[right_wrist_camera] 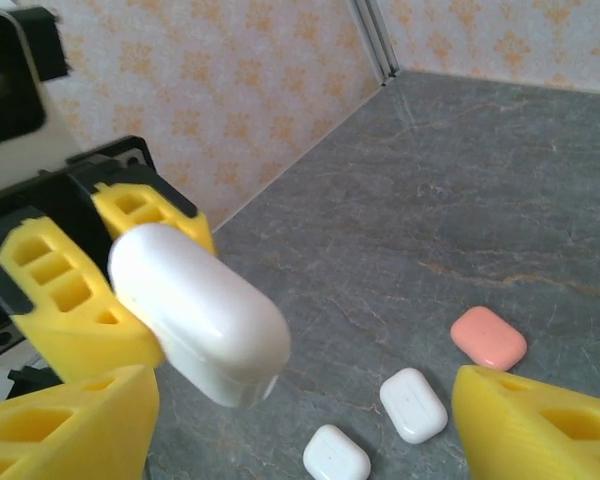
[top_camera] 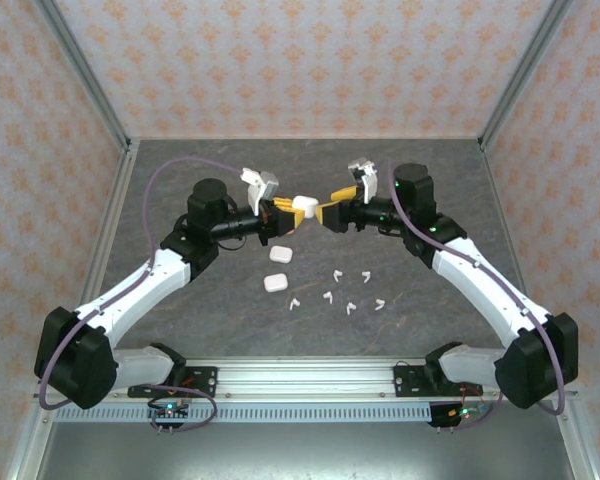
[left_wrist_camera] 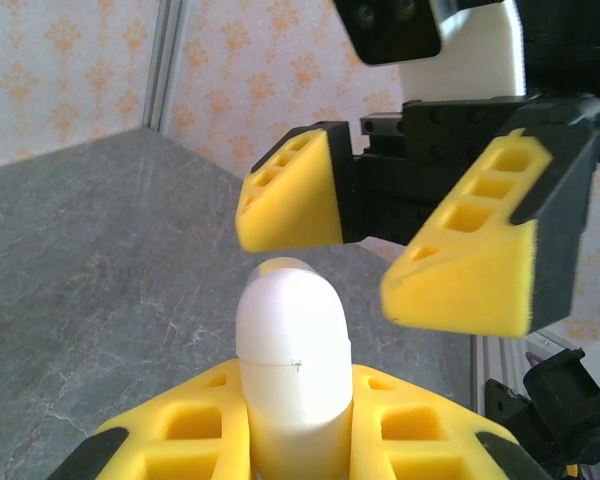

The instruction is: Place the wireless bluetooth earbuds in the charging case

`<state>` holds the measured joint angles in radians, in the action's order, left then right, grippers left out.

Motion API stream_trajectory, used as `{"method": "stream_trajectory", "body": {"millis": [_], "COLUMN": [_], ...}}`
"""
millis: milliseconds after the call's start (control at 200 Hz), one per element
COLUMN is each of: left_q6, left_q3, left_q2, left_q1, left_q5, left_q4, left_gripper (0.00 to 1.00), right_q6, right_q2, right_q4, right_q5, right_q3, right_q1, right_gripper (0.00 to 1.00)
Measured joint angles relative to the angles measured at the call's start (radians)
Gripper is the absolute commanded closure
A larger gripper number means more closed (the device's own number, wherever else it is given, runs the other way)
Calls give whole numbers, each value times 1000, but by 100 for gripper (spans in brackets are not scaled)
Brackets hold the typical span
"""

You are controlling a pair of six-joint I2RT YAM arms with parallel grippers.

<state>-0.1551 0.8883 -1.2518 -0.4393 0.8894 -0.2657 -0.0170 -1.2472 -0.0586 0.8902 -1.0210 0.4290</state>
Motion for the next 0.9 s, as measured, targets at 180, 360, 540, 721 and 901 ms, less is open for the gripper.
{"method": "stream_trajectory", "body": {"millis": [180,360,540,721,901], "left_q6": [8,31,53,72,87], "left_q3": [0,0,0,0,-16], "left_q2": [0,8,23,37,53], "left_q1": [-10,-11,-21,-27,-28], "left_q5": [-7,-9,-2,0,-25], "left_q4": [-1,1,8,8,15], "left_gripper": [100,100,100,100,100], "right_q6": [-6,-5,-3,3,3], "right_q2": [-28,-37,-53,-64,-32], "right_q4": [-2,-8,-15,-42,-74], "right_q5": [-2,-8,-28,-29,-32], "right_q3": [-21,-55,-89,-105,-105], "right_q1": [0,-1,-5,-5,-11], "right_gripper": [28,29,29,30,30]}}
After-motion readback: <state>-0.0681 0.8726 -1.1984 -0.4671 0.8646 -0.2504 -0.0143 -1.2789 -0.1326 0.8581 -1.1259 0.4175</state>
